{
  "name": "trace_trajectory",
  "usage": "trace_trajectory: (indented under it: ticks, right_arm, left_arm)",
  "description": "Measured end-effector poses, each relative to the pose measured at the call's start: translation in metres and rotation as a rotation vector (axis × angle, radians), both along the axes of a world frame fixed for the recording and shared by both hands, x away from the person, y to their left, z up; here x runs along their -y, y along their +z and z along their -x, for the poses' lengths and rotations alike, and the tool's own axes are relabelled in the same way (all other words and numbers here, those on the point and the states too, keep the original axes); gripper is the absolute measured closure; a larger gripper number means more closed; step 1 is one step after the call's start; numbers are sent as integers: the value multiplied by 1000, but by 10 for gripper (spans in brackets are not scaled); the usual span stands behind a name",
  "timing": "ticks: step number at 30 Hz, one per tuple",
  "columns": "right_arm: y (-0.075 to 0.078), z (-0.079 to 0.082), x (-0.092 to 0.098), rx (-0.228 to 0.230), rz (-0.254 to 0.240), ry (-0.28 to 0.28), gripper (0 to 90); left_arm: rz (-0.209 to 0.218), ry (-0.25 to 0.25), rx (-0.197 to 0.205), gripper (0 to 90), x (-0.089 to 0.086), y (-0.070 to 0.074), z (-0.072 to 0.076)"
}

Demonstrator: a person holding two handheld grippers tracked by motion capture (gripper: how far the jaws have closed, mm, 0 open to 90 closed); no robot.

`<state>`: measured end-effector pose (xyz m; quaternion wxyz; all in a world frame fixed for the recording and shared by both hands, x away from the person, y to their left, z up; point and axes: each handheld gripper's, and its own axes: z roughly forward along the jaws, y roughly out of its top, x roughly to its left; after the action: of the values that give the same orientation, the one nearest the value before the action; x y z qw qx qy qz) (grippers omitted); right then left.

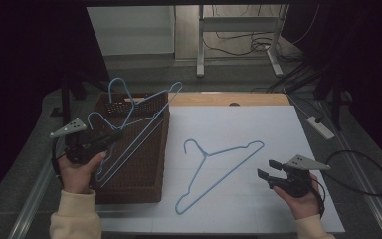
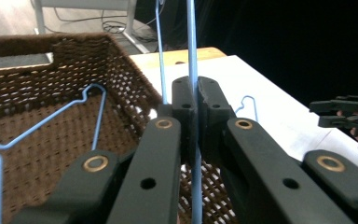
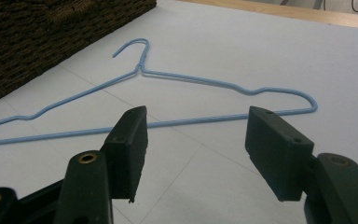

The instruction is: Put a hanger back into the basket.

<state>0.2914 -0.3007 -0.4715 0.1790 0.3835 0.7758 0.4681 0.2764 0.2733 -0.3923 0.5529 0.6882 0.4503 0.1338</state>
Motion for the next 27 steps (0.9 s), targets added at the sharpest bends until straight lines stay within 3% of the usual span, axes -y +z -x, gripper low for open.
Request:
trace_trajectory:
  ticks: [8, 20, 27]
  right_arm:
    - [0, 0, 0, 0, 4, -2, 399]
    - [-1, 0, -1, 0, 9, 1, 399]
    - [-1, 0, -1, -1, 10, 1, 399]
  left_arm:
    - [-40, 24, -20, 863, -14, -4, 0]
    - [-40, 72, -39, 863, -36, -11, 2]
    - [-59, 76, -65, 863, -38, -17, -2]
